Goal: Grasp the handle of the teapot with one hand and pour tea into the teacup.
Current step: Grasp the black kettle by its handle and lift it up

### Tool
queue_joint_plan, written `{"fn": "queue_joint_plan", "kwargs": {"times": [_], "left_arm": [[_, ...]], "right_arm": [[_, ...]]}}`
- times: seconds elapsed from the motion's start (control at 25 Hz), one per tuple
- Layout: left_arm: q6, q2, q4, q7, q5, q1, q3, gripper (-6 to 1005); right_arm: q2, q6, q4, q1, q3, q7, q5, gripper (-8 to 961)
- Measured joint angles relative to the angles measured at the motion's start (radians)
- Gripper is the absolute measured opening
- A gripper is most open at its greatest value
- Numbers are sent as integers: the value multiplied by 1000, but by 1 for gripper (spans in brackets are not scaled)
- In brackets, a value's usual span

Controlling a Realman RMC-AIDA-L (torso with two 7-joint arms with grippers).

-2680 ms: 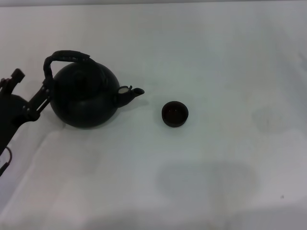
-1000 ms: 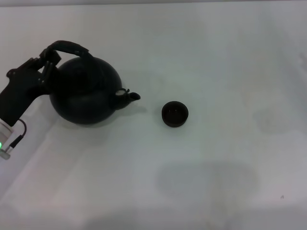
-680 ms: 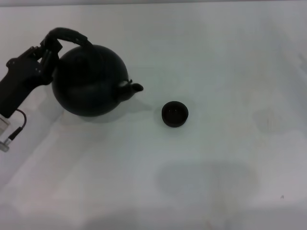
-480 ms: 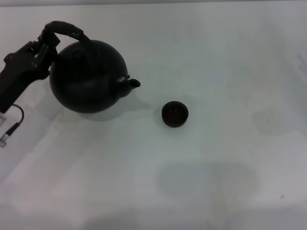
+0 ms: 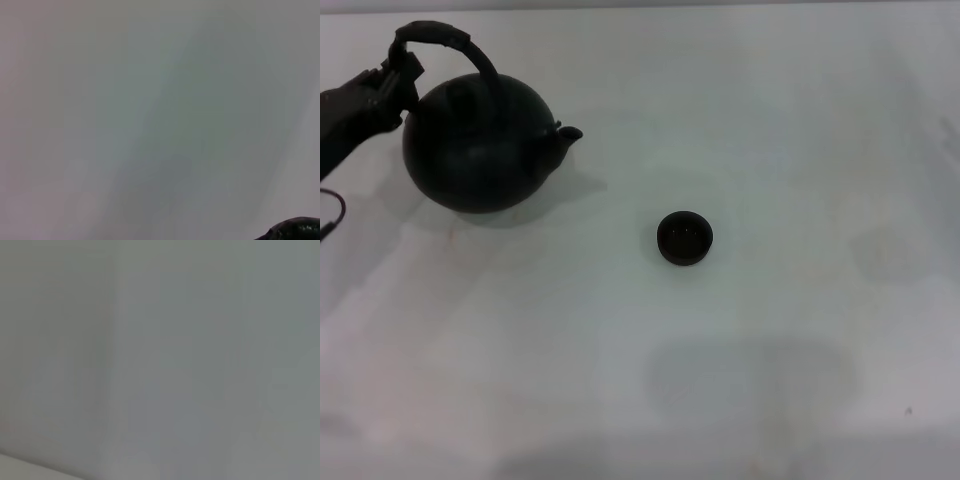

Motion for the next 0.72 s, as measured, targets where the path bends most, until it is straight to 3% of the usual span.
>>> {"fn": "queue_joint_plan", "kwargs": {"times": [0.24,0.72], "left_arm": [[-107,-2,147,-127,79,-8,51,159],[-413,2,479,-402,90,19,529,158]], "right_arm": [[0,-7,4,1,-3,-2,3,852],[2,-20,19,-3,1,-3,8,851]]}}
